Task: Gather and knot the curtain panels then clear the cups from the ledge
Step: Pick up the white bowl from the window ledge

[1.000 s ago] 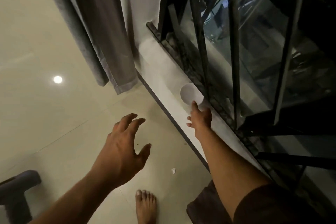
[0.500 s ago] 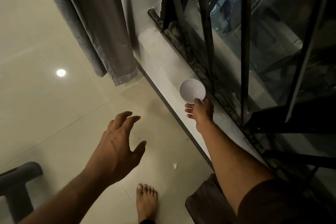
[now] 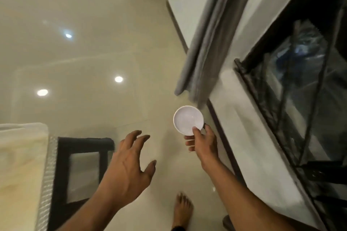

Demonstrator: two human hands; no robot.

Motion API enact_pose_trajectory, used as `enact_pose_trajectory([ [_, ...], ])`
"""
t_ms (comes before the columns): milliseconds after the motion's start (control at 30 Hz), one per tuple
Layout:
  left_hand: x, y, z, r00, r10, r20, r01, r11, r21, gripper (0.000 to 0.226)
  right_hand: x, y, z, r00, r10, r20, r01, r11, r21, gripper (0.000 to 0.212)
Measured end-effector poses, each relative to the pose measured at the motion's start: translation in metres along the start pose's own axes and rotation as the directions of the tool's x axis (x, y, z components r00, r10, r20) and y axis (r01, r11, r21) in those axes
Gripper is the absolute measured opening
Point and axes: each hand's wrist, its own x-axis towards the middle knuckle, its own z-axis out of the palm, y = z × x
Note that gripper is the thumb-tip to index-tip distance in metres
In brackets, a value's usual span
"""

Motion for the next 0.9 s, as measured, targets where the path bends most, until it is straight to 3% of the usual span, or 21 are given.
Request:
enact_pose_trajectory([
  [100, -0.039, -0.044, -0.047, 0.994, -0.081, -0.075, 0.079, 0.997, -0.024, 0.07, -0.054, -0.017, 0.071, 0.992, -0.047, 0.114, 0.05, 0.998, -0.026, 0.025],
  [300, -0.128, -0.134, -0.122, 0.945, -0.25, -0.212, 0.243, 0.968, -0.056, 0.067, -0.159, -0.028, 0.205, 0.942, -0.073, 0.328, 0.118, 0.986, -0.12, 0.036],
  [533, -0.221, -0.229, -0.143, 0.872, -0.417, -0.254, 0.402, 0.909, -0.112, 0.069, -0.264, -0.006, 0.31, 0.864, -0.043, 0.502, 0.184, 0.954, -0.236, 0.033],
  [700, -0.254, -0.263, -0.141, 0.836, -0.485, -0.256, 0.46, 0.874, -0.153, 0.069, -0.295, 0.029, 0.354, 0.849, 0.078, 0.523, 0.135, 0.925, -0.356, 0.041],
  [900, -0.279, -0.293, -0.134, 0.809, -0.518, -0.278, 0.478, 0.855, -0.2, 0.068, -0.304, 0.068, 0.378, 0.874, 0.156, 0.461, 0.079, 0.889, -0.451, 0.034],
])
